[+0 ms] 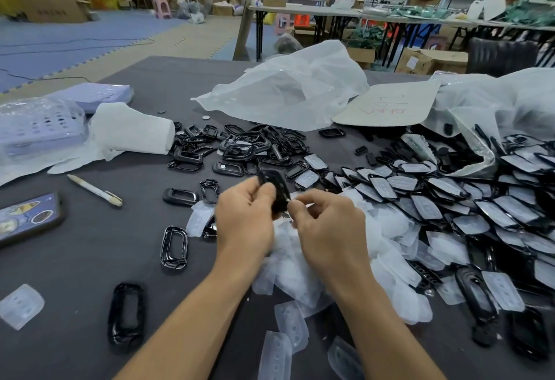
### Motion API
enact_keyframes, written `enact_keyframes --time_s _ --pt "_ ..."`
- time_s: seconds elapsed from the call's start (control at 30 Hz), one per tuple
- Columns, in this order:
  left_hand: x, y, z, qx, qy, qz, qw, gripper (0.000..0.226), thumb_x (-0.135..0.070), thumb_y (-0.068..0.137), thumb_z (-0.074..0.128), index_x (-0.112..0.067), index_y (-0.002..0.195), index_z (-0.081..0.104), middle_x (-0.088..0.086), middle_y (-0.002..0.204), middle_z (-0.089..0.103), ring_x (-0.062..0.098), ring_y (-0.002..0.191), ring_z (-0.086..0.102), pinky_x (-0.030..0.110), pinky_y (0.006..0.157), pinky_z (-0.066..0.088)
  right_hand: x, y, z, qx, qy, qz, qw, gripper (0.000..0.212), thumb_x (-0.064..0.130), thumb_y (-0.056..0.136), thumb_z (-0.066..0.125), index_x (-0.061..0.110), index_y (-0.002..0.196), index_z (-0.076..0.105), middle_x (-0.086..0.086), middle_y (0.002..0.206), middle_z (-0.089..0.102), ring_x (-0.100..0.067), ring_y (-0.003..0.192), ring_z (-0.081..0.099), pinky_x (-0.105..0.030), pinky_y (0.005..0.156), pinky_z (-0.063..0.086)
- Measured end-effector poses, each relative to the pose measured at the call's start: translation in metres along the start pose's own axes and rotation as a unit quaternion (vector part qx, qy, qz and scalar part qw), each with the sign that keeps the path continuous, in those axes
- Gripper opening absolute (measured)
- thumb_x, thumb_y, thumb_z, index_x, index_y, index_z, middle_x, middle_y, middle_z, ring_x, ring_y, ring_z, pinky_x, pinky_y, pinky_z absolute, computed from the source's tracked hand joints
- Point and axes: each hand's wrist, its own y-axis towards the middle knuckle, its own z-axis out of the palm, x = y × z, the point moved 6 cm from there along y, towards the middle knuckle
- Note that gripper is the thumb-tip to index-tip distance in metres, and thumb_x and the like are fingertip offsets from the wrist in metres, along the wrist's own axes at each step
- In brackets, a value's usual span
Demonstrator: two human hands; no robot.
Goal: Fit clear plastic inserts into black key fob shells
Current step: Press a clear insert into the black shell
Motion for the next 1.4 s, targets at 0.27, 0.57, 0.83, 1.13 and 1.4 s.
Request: enact_keyframes --time_s 0.27,0.57,0.83,1.13,1.4 --pt "0.011 0.026 -0.023 -0.045 -0.101 -0.091 0.990 0.041 0.003 0.092 0.067 -0.012 0.056 0.076 0.007 0.056 0.070 0.020 0.043 0.064 0.021 0.040 0.051 0.006 -0.002 0.010 0.081 -0.241 -0.083 0.963 0.035 0.045 0.090 0.064 0.037 0.124 0.068 0.021 0.129 0.061 -0.010 0.122 0.042 -0.028 0.101 0.020" --pt "0.014 0.024 -0.013 -0.014 -0.092 -0.096 0.991 0.029 -0.001 0.091 0.074 -0.015 0.066 0.079 0.002 0.061 0.073 0.016 0.048 0.065 0.023 0.043 0.054 0.006 -0.001 0.004 0.003 -0.231 -0.070 0.970 0.030 0.039 0.090 0.067 0.033 0.119 0.072 0.014 0.113 0.072 -0.011 0.117 0.049 -0.022 0.097 0.016" --pt "0.008 0.018 -0.007 0.013 -0.045 -0.089 0.995 0.019 -0.002 0.084 0.075 -0.014 0.073 0.082 0.011 0.066 0.075 0.021 0.045 0.065 0.021 0.042 0.048 0.004 0.000 -0.015 -0.099 -0.079 -0.036 0.991 0.015 0.028 0.091 0.071 0.026 0.078 0.077 0.026 0.070 0.055 -0.008 0.092 0.049 -0.025 0.091 0.034" --pt "0.002 0.007 0.001 0.066 -0.038 -0.080 0.994 0.021 -0.007 0.077 0.068 -0.008 0.056 0.070 0.010 0.053 0.057 0.013 0.041 0.046 0.017 0.040 0.035 -0.009 0.009 -0.009 -0.036 0.216 0.038 0.975 0.028 0.022 0.099 0.065 0.019 0.072 0.069 0.002 0.051 0.062 -0.005 0.042 0.047 -0.016 0.047 0.038" --pt "0.003 0.009 -0.001 0.046 -0.067 -0.080 0.993 0.034 0.001 0.088 0.065 -0.015 0.060 0.076 0.012 0.059 0.069 0.016 0.044 0.053 0.018 0.040 0.039 -0.018 0.013 -0.002 -0.003 0.236 0.063 0.970 0.011 0.011 0.084 0.074 0.016 0.074 0.072 0.000 0.051 0.059 -0.016 0.044 0.046 -0.030 0.049 0.040"
